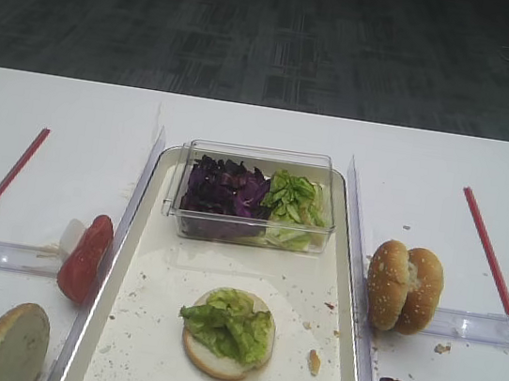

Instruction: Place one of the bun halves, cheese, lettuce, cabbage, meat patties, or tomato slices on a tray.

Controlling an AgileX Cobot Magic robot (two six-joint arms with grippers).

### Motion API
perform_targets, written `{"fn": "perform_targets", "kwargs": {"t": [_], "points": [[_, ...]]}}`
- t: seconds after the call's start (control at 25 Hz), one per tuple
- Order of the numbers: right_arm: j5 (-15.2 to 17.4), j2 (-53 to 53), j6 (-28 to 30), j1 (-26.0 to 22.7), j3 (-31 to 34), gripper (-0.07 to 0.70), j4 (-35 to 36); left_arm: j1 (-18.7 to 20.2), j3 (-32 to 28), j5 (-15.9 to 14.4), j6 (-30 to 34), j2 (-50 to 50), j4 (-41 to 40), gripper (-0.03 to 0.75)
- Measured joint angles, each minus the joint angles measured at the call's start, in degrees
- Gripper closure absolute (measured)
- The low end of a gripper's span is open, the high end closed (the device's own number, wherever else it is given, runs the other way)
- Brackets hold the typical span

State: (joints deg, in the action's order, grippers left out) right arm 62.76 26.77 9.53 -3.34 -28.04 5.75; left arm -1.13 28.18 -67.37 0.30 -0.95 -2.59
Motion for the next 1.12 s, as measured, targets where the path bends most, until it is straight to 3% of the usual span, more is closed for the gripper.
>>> {"fn": "perform_targets", "kwargs": {"t": [0.8, 1.12], "points": [[1.11, -26.15, 0.00, 0.00, 0.04, 0.183, -0.10, 0.00, 0.00, 0.00, 0.00, 0.00, 0.00, 0.225], [1.49, -27.66, 0.00, 0.00, 0.04, 0.183, -0.22, 0.00, 0.00, 0.00, 0.00, 0.00, -0.10, 0.225]]}}
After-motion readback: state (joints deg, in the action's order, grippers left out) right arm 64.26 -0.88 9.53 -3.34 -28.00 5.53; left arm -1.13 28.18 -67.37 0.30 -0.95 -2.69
